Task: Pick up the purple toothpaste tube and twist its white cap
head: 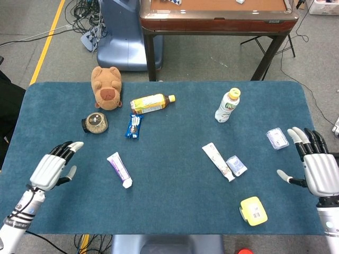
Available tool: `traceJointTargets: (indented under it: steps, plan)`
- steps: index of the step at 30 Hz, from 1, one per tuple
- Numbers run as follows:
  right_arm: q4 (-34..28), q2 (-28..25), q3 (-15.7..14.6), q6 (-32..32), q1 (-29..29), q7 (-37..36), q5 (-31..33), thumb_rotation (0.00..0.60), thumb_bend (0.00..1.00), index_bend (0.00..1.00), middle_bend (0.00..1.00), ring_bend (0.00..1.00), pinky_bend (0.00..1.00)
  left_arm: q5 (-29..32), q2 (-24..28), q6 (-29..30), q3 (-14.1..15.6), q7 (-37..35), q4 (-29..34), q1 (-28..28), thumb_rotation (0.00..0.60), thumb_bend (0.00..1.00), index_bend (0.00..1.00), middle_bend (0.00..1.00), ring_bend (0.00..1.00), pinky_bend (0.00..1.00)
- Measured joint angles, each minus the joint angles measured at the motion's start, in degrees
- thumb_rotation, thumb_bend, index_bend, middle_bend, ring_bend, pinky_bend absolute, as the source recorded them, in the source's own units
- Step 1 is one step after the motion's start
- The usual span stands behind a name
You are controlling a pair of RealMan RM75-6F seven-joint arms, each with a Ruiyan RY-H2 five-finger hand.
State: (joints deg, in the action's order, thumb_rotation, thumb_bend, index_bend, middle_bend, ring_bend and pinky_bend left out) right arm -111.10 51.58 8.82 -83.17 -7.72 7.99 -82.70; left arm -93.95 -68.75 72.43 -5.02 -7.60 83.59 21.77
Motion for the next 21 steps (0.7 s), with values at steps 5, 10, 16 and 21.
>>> traceJointTargets:
  steps: [5, 10, 16, 21]
  plan:
    - [-1.47, -0.76, 0.21, -0.04, -0.27, 1.19, 0.45, 0.600, 0.06, 0.00, 0.10, 0.00, 0.00, -4.55, -0.16, -5.30, 0.49, -1.43, -4.34, 6.49, 0.600, 0.48, 0.09, 0.14, 0.10, 0.14]
    - [-1.70, -0.60, -0.37, -0.27, 0.09, 1.42, 0.54, 0.600, 0.06, 0.00, 0.10, 0.00, 0.00, -8.42, -1.46, -10.57, 1.86, -0.59, -7.97, 12.28, 0.600, 0.48, 0.09, 0.14, 0.09, 0.14]
    - [-1.27, -0.22, -1.16, -0.95, 0.97, 0.86, 0.68, 0.600, 0.06, 0.00, 0.10, 0.00, 0.00, -10.80, -3.66, -16.79, 4.16, 0.63, -10.86, 17.93, 0.600, 0.48, 0.10, 0.14, 0.09, 0.14]
    - [-0.91, -0.20, -1.69, -1.89, 1.90, 0.12, 0.63, 0.600, 0.05, 0.00, 0.10, 0.00, 0.00, -11.90, -5.48, -19.64, 5.88, 2.06, -12.55, 21.11, 0.600, 0.47, 0.11, 0.14, 0.09, 0.14]
